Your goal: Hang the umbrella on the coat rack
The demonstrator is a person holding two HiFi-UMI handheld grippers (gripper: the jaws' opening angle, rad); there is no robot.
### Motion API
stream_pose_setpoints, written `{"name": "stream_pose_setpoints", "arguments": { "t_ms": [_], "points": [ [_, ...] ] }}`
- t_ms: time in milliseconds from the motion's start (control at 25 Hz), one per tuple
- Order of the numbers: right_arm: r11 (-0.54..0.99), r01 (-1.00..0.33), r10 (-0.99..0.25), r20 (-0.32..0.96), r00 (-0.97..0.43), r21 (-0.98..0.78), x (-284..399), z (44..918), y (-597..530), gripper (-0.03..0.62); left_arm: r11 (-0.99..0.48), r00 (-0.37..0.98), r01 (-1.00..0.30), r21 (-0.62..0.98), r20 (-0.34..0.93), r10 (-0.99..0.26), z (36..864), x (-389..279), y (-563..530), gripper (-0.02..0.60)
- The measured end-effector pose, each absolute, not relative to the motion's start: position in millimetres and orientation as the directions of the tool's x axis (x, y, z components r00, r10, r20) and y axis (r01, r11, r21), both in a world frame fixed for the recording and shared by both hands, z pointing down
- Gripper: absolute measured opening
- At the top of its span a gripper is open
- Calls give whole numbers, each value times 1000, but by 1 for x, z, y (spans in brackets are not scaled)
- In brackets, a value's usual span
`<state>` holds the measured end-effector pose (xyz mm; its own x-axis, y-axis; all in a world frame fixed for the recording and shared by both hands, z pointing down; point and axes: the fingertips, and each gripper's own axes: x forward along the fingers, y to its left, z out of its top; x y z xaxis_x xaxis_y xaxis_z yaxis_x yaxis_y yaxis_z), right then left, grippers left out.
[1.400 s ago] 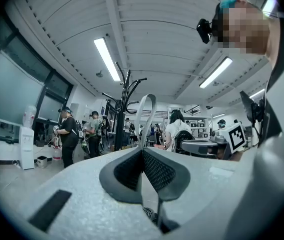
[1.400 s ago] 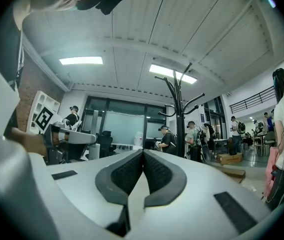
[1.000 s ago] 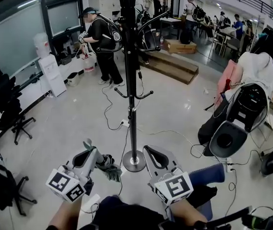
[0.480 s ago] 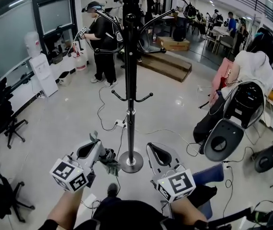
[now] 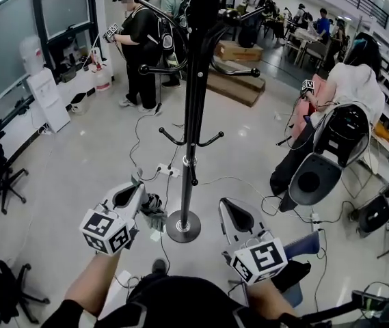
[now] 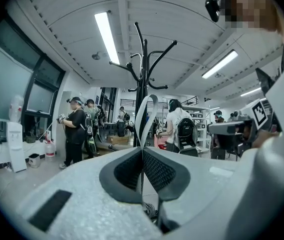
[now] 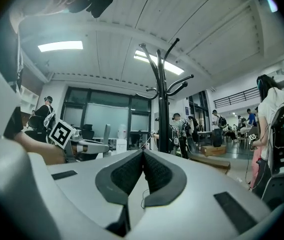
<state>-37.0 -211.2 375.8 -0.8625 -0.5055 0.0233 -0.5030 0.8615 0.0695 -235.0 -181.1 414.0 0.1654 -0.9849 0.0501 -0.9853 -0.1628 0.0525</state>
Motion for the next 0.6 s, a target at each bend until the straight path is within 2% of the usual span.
{"name": "stream_pose_setpoints", "arguments": {
  "t_ms": [600],
  "points": [
    [765, -642, -644, 82, -761, 53, -53, 388, -267, 2, -171, 180, -979, 108, 87, -980, 454, -307, -292, 11]
  ]
}}
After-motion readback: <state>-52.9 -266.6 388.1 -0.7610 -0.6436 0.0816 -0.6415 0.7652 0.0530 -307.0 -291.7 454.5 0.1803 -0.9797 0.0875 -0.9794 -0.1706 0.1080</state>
